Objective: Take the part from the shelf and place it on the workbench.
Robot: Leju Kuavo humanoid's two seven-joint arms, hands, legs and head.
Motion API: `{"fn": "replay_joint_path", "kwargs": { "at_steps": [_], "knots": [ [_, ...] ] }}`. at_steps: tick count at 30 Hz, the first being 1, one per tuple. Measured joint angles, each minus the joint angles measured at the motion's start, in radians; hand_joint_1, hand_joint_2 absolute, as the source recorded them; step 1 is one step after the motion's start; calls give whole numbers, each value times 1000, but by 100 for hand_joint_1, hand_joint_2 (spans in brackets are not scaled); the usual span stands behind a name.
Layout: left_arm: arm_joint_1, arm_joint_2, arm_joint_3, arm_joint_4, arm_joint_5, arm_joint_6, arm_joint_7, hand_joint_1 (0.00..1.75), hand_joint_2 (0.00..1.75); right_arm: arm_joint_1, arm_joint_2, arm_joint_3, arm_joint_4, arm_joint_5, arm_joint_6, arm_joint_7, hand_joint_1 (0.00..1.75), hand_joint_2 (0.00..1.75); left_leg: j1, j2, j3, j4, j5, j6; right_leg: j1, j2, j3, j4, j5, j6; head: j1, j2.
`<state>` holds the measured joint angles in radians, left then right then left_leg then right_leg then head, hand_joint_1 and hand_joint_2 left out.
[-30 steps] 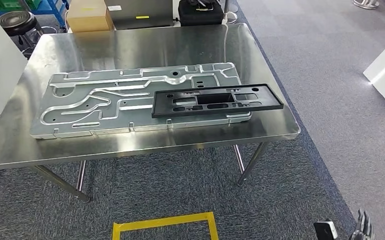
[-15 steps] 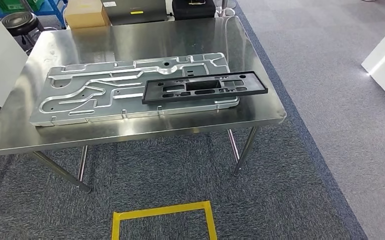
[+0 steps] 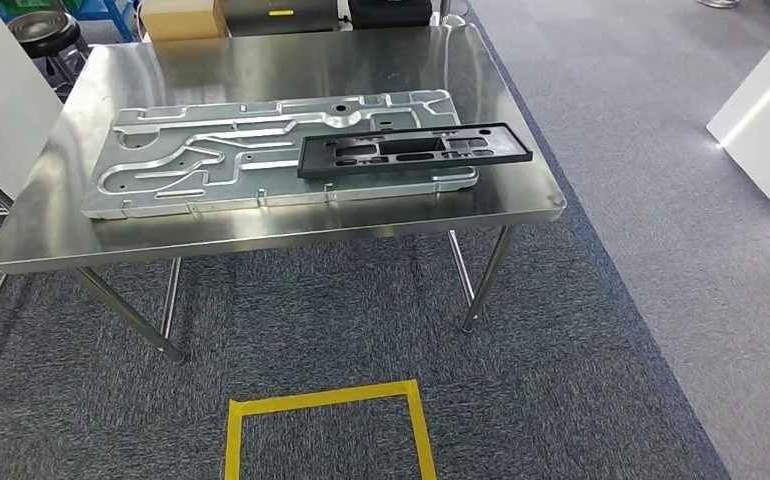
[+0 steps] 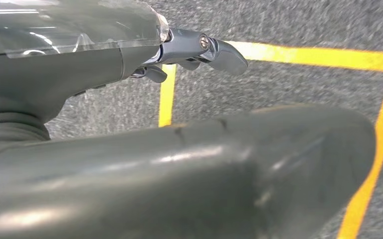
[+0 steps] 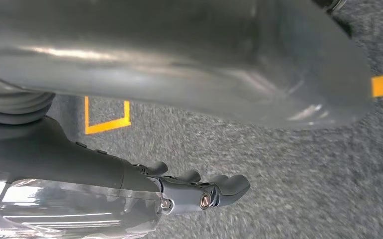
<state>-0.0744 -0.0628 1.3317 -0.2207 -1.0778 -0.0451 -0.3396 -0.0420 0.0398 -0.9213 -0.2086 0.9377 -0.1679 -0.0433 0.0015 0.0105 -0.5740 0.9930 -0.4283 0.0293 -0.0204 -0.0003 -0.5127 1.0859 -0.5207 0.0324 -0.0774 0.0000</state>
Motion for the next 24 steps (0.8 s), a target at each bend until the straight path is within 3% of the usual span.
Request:
{"fn": "replay_joint_path", "kwargs": {
  "at_steps": [2, 5, 6, 7, 9, 10, 11, 12, 14, 16, 17, 18, 20, 21, 22, 24],
  "knots": [
    [-1, -1, -2, 0, -1, -1, 0, 0, 0, -4, 2, 0, 2, 1, 5, 5, 0, 0, -1, 1, -13, 10, 11, -12, 6, 1, 58, -99, -9, -10, 0, 0],
    [-1, -1, -4, 0, -3, -2, 0, 0, 0, -6, 6, 0, 4, 4, 9, 10, 0, 0, 1, 0, -23, 13, 22, -32, 8, -2, 48, -115, 3, -30, -1, 0],
    [0, 0, -4, 0, -5, -3, 0, 0, 0, -7, 7, 0, 5, 6, 11, 10, 0, 0, 3, -2, -32, 28, 4, -37, 7, -3, 39, -118, 14, -39, 0, 0],
    [1, 0, -5, 0, -7, -4, 1, 0, 0, -7, 8, 0, 6, 8, 12, 9, 0, 0, 4, -3, -47, 63, -34, -41, 5, -6, 27, -120, 26, -45, -1, 0],
    [1, -1, -7, 0, -9, -6, 2, 0, 0, -7, 9, 0, 6, 10, 15, 7, 0, 0, 9, -4, -85, 184, -135, -48, 7, -8, -2, -120, 48, -53, -1, 0],
    [1, -1, -7, 0, -10, -6, 3, 0, 0, -7, 9, 0, 6, 11, 16, 6, 0, 0, 10, -4, -98, 247, -168, -51, 9, -8, -16, -117, 58, -53, -1, 0],
    [1, -1, -8, 0, -10, -7, 3, 0, 0, -7, 9, 0, 6, 12, 19, 5, 0, 0, 10, -4, -98, 287, -177, -52, 10, -9, -31, -114, 68, -53, -1, 0],
    [1, -1, -8, 0, -10, -7, 3, 0, 0, -7, 10, 0, 6, 12, 21, 3, 0, 0, 10, -4, -82, 293, -163, -52, 11, -9, -47, -110, 76, -51, -1, 0],
    [-1, -1, -9, 0, -9, -6, 3, 0, 0, -7, 11, 0, 6, 14, 25, -3, 0, 0, 10, -4, 4, 199, -109, -49, 11, -9, -76, -97, 91, -46, -1, 0],
    [-4, -1, -9, 0, -9, -6, 3, 0, 0, -8, 12, 0, 6, 17, 27, -10, 0, 0, 7, -5, 105, 52, -102, -39, 13, -9, -96, -84, 103, -37, -1, 0],
    [-5, -1, -10, 0, -10, -6, 2, 0, 0, -8, 12, 0, 6, 18, 28, -13, 0, 0, 5, -5, 132, 6, -111, -32, 13, -9, -100, -81, 109, -31, -1, 0],
    [-5, -1, -10, 0, -10, -6, 2, 0, 0, -8, 12, 0, 6, 20, 30, -18, 0, 0, 2, -6, 139, -14, -118, -25, 14, -9, -102, -80, 117, -25, -1, 0],
    [-3, -3, -10, 0, -10, -4, 0, 0, 0, -7, 12, 0, 6, 25, 37, -31, 0, 0, 3, -4, 126, -17, -104, -10, 12, -9, -105, -81, 126, -12, 0, 0],
    [-3, -4, -10, 0, -9, -3, -1, 0, 0, -7, 12, 0, 6, 27, 40, -39, 0, 0, 4, -2, 118, -18, -94, -1, 11, -7, -112, -70, 111, -7, 0, 0],
    [-3, -5, -10, 0, -9, -2, -1, 0, 0, -6, 12, 0, 6, 29, 44, -47, 0, 0, 6, -1, 107, -20, -82, 7, 10, -5, -123, -43, 78, -3, 0, 0],
    [-3, -6, -10, 0, -9, 1, -2, 0, 0, -6, 13, 0, 6, 31, 48, -61, 0, 0, 5, 1, 78, -19, -59, 17, 7, -3, -158, 71, -27, 2, 0, 0]
  ]
}}
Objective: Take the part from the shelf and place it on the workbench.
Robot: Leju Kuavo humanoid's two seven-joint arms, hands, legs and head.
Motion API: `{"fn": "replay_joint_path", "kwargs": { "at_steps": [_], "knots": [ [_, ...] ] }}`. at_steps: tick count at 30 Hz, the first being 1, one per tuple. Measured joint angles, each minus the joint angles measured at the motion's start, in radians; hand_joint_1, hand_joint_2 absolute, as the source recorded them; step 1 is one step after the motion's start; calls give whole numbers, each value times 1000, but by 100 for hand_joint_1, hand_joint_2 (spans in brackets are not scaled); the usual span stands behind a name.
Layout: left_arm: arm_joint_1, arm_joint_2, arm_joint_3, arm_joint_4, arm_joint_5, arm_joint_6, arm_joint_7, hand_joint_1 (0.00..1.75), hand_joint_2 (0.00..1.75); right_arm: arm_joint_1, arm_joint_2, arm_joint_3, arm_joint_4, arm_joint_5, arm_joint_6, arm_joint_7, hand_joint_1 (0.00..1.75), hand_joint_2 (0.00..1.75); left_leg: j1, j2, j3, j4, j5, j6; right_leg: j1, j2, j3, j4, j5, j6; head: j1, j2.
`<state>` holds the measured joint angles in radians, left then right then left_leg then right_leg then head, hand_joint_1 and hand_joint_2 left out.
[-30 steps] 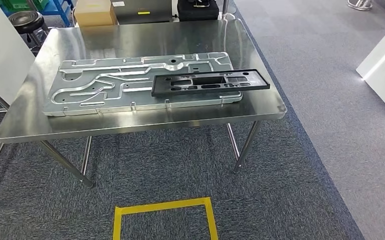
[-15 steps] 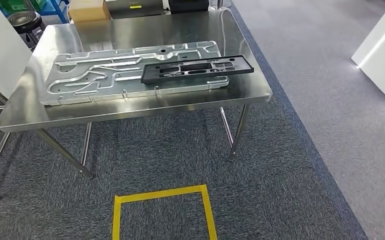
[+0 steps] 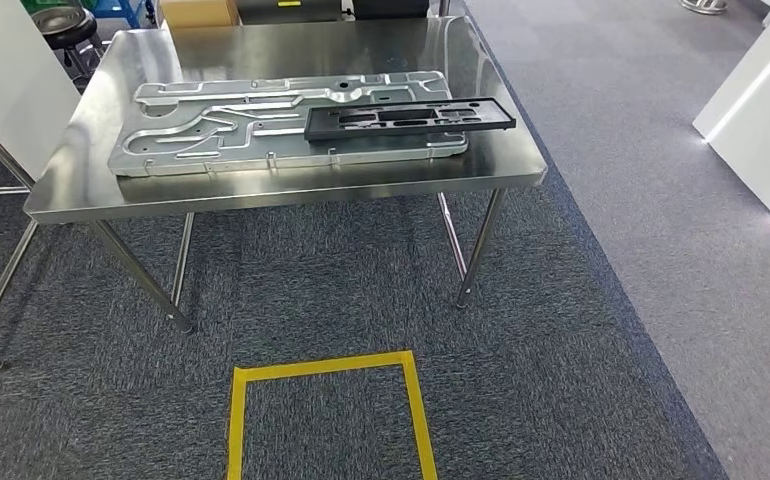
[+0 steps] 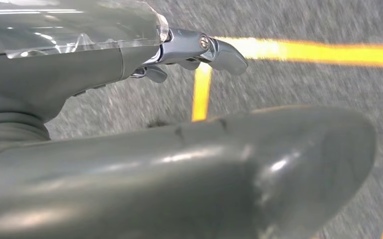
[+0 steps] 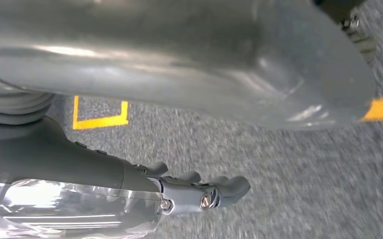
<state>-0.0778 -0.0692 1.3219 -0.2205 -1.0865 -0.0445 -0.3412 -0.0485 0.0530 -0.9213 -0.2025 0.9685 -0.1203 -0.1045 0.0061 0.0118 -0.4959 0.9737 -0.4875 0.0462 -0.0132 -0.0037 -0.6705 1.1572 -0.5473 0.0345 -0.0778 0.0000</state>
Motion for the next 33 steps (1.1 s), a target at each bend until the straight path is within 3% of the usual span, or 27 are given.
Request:
{"fn": "replay_joint_path", "kwargs": {
  "at_steps": [1, 2, 3, 4, 6, 8, 10, 12, 13, 16, 17, 18, 19, 21, 23, 24, 26, 28, 29, 31, 32, 33],
  "knots": [
    [1, 0, 0, 0, 0, 1, 0, 0, 0, 0, 1, 0, 0, 1, 2, -6, 0, 0, -2, 0, -15, 1, 11, 1, -1, 0, -15, 65, -39, 2, 0, 0],
    [1, 0, 0, 0, 1, 2, 0, 0, 0, 0, 1, 0, 0, 1, 4, -11, 0, 0, -3, 0, -30, 3, 22, 1, -1, 0, -19, 114, -54, 4, 0, 0],
    [2, 0, 0, 0, 1, 3, 0, 0, 0, -1, 2, 0, 0, 2, 8, -15, 0, 0, -5, 0, -45, 7, 32, 0, -1, 0, -9, 131, -46, 4, 0, 0],
    [2, 0, 0, 0, 1, 3, 0, 0, 0, -1, 1, 0, 0, 2, 10, -19, 0, 0, -5, 0, -60, 11, 41, -2, -1, 0, 20, 112, -21, 3, 0, 0],
    [1, -1, 0, 0, 0, 3, 0, 0, 0, -4, 1, 0, 0, 2, 14, -24, 0, 0, -7, 0, -87, 22, 55, -7, 2, 0, 125, -18, 20, -7, 0, 0],
    [1, -3, 0, 0, -3, 2, -2, 0, 0, -9, 1, 0, 0, 2, 15, -28, 0, 0, -9, 0, -103, 31, 69, -15, 7, 1, 214, -152, 16, -18, 0, 0],
    [0, -4, -1, 0, -8, 1, -5, 0, 0, -11, 1, 0, 0, 0, 16, -30, 0, 0, -7, 1, -108, 32, 85, -27, 14, 1, 232, -194, 10, -28, 0, 0],
    [0, -4, -1, 0, -14, 0, -10, 0, 0, -12, 2, 0, 0, -3, 16, -27, 0, 0, -4, 0, -115, 39, 80, -40, 11, -3, 220, -197, 30, -42, 0, 0],
    [0, -4, -2, 0, -16, 0, -13, 0, 0, -12, 2, 0, 0, -4, 15, -25, 0, 0, -3, -2, -125, 61, 53, -46, 9, -5, 211, -201, 41, -50, 0, 0],
    [1, -3, -4, 0, -19, -1, -12, 0, 0, -11, 3, -1, 0, -7, 15, -19, 0, 0, 3, -4, -175, 227, -80, -61, 8, -7, 169, -202, 72, -59, 0, 0],
    [1, -3, -5, 0, -18, -1, -10, 0, 0, -11, 3, -2, 0, -7, 15, -17, 0, 0, 5, -4, -185, 284, -97, -64, 8, -7, 154, -200, 82, -58, 0, 0],
    [1, -3, -5, 0, -18, -2, -8, 0, 0, -10, 3, -3, 0, -8, 16, -15, 0, 0, 6, -4, -181, 314, -91, -67, 8, -8, 139, -197, 91, -56, 0, 0],
    [1, -2, -6, 0, -18, -2, -6, 0, 0, -10, 3, -4, 0, -8, 19, -13, 0, 0, 6, -4, -161, 310, -66, -68, 7, -8, 124, -192, 100, -54, 0, 0],
    [-1, 0, -7, 0, -19, -2, -2, 0, 0, -11, 5, -6, 1, -9, 30, -6, 0, 0, 7, -4, -71, 200, -20, -65, 6, -8, 98, -179, 112, -47, 0, 0],
    [-4, 2, -8, 0, -20, -1, 2, 0, 0, -11, 7, -7, 1, -8, 43, 3, 0, 0, 4, -5, 22, 60, -32, -54, 8, -8, 81, -164, 120, -37, 0, 0],
    [-6, 3, -8, 0, -20, -1, 4, 0, 0, -12, 7, -7, 1, -8, 49, 8, 0, 0, 2, -5, 44, 20, -46, -47, 9, -8, 76, -159, 125, -31, 0, 0],
    [-6, 3, -9, 0, -20, 1, 10, 0, 0, -12, 7, -8, 1, -8, 58, 24, 0, 87, 0, -4, 45, 1, -51, -31, 9, -9, 72, -157, 134, -18, 0, 0],
    [-4, 2, -9, 0, -20, 4, 17, 0, 0, -12, 7, -11, 1, -8, 63, 39, 0, 175, 2, -2, 38, -3, -38, -15, 6, -8, 59, -131, 114, -7, 0, 0],
    [-4, 2, -9, 0, -19, 7, 20, 0, 0, -11, 7, -13, 2, -8, 66, 45, 0, 175, 3, -1, 32, -5, -30, -9, 4, -6, 41, -89, 83, -3, 0, 0],
    [-3, 3, -9, 0, -19, 13, 28, 0, 0, -10, 8, -15, 2, -8, 69, 53, 0, 175, 0, 1, 17, -4, -20, -3, 1, -3, -13, 47, 0, 5, 0, 0],
    [-2, 3, -9, 0, -18, 16, 31, 0, 0, -9, 9, -16, 2, -8, 69, 55, 0, 175, -2, 1, 10, -3, -15, -3, 0, -3, -34, 106, -27, 7, 0, 0],
    [-1, 3, -9, 0, -17, 18, 34, 0, 0, -8, 9, -16, 3, -8, 69, 58, 0, 175, -3, 1, 4, -2, -12, -3, 0, -3, -39, 134, -35, 8, 0, 0]
  ]
}}
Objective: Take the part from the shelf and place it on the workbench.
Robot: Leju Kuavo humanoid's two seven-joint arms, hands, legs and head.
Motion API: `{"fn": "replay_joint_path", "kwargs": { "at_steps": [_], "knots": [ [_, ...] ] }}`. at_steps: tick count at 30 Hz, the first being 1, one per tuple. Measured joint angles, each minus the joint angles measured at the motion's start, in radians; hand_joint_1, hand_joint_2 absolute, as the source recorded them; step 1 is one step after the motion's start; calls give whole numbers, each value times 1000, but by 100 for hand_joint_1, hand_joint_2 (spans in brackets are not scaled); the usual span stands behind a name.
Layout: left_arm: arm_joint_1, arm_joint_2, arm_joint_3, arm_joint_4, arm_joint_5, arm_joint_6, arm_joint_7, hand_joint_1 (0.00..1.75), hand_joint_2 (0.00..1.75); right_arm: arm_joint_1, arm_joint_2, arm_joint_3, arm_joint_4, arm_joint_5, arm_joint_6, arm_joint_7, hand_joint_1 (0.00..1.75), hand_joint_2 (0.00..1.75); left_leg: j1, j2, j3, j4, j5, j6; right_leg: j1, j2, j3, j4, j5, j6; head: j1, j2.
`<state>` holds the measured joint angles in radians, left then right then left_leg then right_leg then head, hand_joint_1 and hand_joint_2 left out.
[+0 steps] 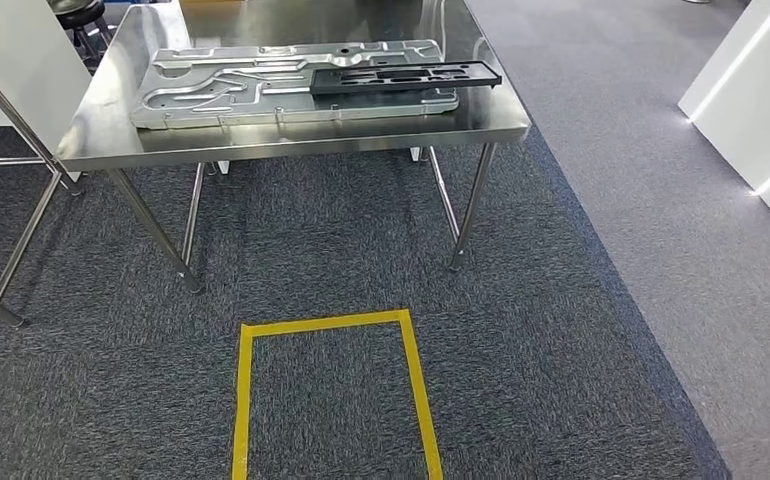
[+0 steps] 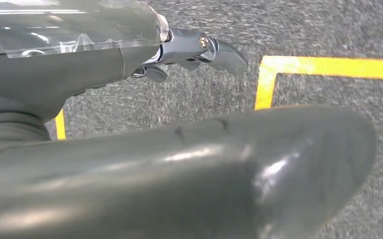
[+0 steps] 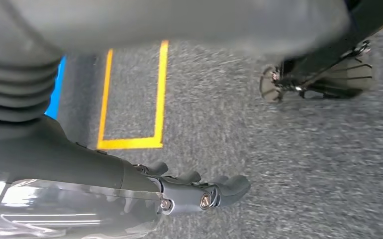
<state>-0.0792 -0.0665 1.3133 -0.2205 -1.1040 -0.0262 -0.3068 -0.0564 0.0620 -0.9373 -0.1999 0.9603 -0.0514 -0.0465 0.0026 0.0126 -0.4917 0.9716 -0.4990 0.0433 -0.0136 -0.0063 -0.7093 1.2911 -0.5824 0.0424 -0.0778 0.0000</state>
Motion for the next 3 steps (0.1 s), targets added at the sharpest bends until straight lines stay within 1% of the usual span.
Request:
{"fn": "replay_joint_path", "kwargs": {
  "at_steps": [1, 2, 3],
  "knots": [
    [1, 0, 0, 0, 1, 1, 2, 0, 0, 1, 0, 0, 0, 0, 0, 3, 0, 175, -1, 0, -3, 1, 2, 0, 0, 0, 18, -15, 13, -2, 0, 0],
    [1, 0, 0, 0, 2, 3, 2, 0, 0, 2, 0, 0, 0, 0, 0, 7, 0, 175, -2, -1, -3, 2, 4, -1, 1, 0, 54, -69, 40, -5, 0, 0],
    [1, 0, 0, 0, 2, 3, 3, 0, 0, 2, 0, -1, 0, 0, 0, 9, 0, 175, -2, -1, -4, 3, 4, -1, 1, 0, 76, -101, 56, -7, 0, 0]
  ]
}}
